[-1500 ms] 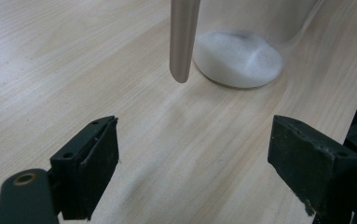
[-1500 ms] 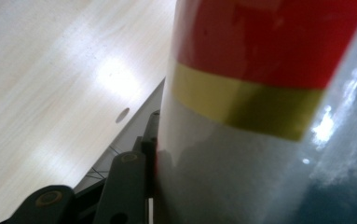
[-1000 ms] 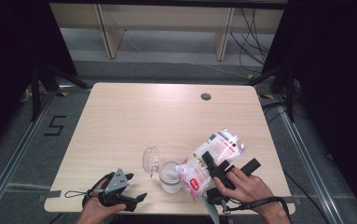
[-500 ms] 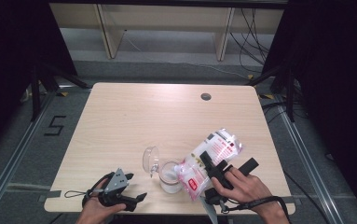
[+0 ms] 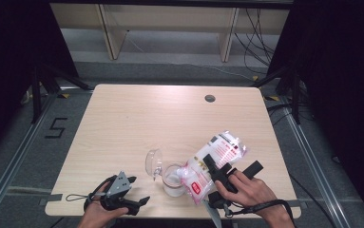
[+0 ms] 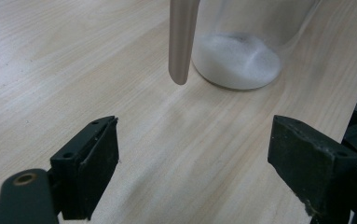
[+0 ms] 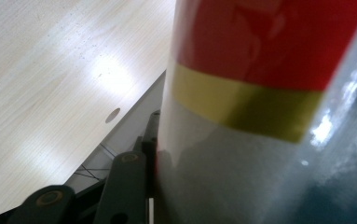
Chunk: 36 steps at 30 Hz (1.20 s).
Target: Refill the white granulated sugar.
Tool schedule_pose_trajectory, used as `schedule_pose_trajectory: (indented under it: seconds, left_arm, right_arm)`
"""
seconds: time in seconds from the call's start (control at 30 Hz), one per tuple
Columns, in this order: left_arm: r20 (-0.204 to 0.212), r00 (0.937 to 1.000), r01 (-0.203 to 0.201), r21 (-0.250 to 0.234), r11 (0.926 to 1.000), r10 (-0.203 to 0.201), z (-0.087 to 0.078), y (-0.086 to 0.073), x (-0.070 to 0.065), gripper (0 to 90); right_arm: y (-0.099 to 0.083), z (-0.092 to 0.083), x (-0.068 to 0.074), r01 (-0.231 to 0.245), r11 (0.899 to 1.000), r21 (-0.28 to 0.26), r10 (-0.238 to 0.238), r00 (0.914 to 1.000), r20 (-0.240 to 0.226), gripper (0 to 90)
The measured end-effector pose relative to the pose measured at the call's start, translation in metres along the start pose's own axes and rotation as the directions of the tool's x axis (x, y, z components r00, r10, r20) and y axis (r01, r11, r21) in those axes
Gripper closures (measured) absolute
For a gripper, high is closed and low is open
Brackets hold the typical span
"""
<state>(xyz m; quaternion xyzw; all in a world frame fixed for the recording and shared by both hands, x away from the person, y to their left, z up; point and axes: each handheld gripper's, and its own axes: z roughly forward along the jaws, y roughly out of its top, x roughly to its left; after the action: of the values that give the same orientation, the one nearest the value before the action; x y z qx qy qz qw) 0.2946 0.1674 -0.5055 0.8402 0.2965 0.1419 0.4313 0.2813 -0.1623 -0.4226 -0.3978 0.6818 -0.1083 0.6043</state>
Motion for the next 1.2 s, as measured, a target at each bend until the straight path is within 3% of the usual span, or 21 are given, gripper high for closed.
schedule_pose_trajectory:
  seconds: [0.23, 0.27, 0.3, 0.37, 0.47, 0.5, 0.6, 0.67, 0.87, 0.9, 1.2]
  left_arm:
    - [0.003, 1.0, -0.002, 0.004, 1.0, 0.002, -0.0004, 0.0001, 0.0002, 16.0]
    - [0.0, 1.0, 0.001, 0.001, 1.0, -0.001, 0.0001, -0.0001, -0.0001, 16.0]
    - [0.0, 1.0, 0.002, 0.001, 1.0, -0.002, 0.0001, -0.0001, -0.0002, 16.0]
    - [0.0, 1.0, 0.001, 0.002, 1.0, -0.001, 0.0, 0.0, -0.0002, 16.0]
    - [-0.001, 1.0, 0.001, 0.0, 1.0, -0.001, 0.0, 0.0, 0.0, 15.9]
    - [0.0, 1.0, 0.001, -0.006, 1.0, -0.001, 0.0005, -0.0003, 0.0001, 15.9]
    - [0.0, 1.0, 0.001, 0.001, 1.0, -0.001, 0.0, 0.0, -0.0004, 15.9]
    - [0.002, 1.0, 0.0, 0.003, 1.0, 0.0, -0.0002, 0.0001, -0.0002, 15.9]
    - [0.001, 1.0, 0.001, 0.001, 1.0, -0.001, 0.0, 0.0, -0.0003, 15.9]
    - [0.0, 1.0, 0.001, 0.002, 1.0, -0.001, 0.0001, 0.0, -0.0004, 15.9]
    - [-0.003, 1.0, -0.001, 0.004, 1.0, 0.001, -0.0001, 0.0001, -0.0002, 15.9]
  right_arm:
    - [-0.0011, -0.0005, 0.0001, -0.007, 1.0, -0.002, 0.007, 1.0, 0.004, 64.3]
    - [-0.0005, -0.0005, 0.0024, -0.039, 0.999, -0.005, 0.039, 0.9991, 0.017, 64.4]
    - [-0.0014, -0.0011, 0.0008, -0.007, 1.0, 0.0, 0.007, 1.0, 0.003, 64.6]
    - [-0.0018, -0.001, 0.0015, -0.009, 1.0, 0.002, 0.009, 1.0, 0.001, 64.7]
    - [-0.0027, -0.0005, 0.0019, -0.012, 1.0, -0.004, 0.012, 0.9999, -0.003, 65.0]
    - [-0.0025, -0.0002, 0.0036, -0.047, 0.999, -0.015, 0.047, 0.9989, 0.001, 65.0]
    - [-0.0034, -0.0014, 0.0, -0.018, 1.0, -0.015, 0.018, 0.9998, -0.005, 65.2]
    - [-0.0037, -0.002, 0.0012, -0.037, 0.999, -0.007, 0.037, 0.9993, 0.005, 65.2]
    - [-0.0049, -0.0016, 0.0007, -0.032, 0.999, -0.013, 0.032, 0.9995, -0.003, 65.3]
    - [-0.0046, -0.0022, 0.002, -0.055, 0.998, -0.007, 0.055, 0.9985, -0.005, 65.2]
    - [-0.0061, -0.0031, -0.002, -0.014, 1.0, -0.008, 0.014, 0.9999, -0.002, 65.4]
